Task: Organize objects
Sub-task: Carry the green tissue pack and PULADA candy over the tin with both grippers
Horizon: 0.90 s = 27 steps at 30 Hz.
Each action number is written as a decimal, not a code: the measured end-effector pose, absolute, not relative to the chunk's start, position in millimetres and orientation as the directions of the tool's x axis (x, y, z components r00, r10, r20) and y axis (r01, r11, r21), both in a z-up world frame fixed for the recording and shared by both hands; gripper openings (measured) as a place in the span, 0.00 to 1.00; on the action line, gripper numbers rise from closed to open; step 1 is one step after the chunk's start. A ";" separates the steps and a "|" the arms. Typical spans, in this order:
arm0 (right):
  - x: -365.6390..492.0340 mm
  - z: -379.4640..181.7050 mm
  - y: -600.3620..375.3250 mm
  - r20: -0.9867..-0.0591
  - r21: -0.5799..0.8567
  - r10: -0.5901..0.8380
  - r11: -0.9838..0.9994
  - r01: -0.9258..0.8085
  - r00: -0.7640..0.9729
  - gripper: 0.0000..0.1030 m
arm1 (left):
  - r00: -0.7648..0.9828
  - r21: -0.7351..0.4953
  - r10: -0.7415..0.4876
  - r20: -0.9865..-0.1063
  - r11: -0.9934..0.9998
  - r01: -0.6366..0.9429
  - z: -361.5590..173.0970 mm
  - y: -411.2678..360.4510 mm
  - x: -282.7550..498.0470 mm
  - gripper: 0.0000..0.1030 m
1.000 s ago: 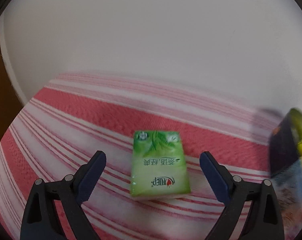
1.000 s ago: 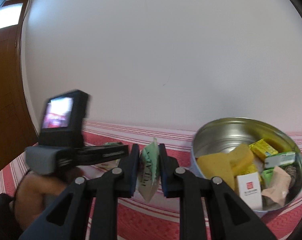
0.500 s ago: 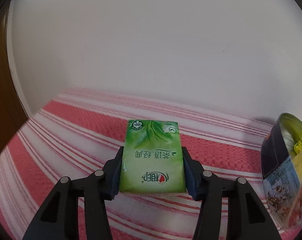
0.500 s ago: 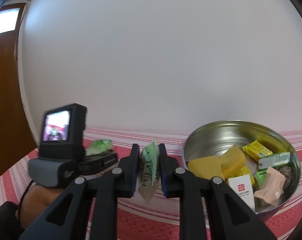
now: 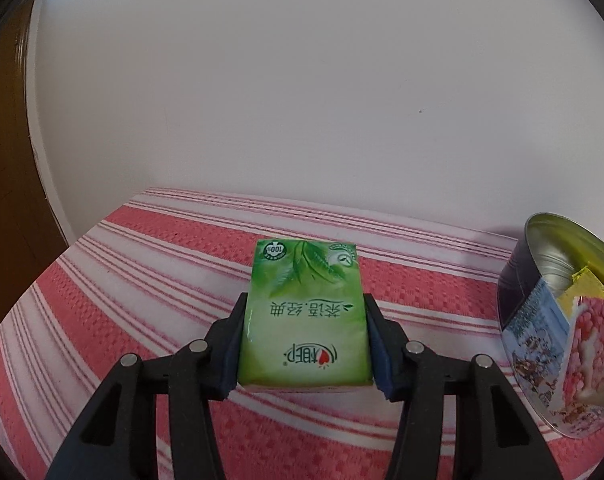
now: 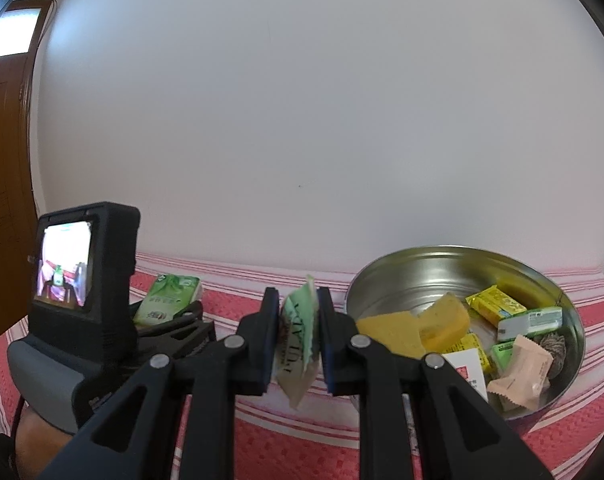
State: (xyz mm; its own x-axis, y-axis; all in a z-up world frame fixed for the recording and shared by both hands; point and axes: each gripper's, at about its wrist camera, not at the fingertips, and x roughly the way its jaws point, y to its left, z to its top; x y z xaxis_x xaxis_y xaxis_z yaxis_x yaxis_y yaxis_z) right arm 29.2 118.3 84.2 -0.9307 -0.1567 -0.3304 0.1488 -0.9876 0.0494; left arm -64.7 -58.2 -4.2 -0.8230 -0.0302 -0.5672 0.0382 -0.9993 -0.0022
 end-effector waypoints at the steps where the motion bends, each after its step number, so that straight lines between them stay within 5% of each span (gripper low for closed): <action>1: 32.2 85.5 118.8 -0.327 0.046 -0.155 -0.988 0.148 -0.932 0.18 | -0.825 -0.003 -0.030 -0.565 -0.999 0.039 -3.7 -58.0 -62.1 0.53; 27: 77.1 110.2 161.3 -0.274 0.068 -0.130 -0.991 0.116 -0.953 0.18 | -0.842 -0.008 -0.007 -0.539 -1.000 0.014 5.9 -15.6 -11.5 0.53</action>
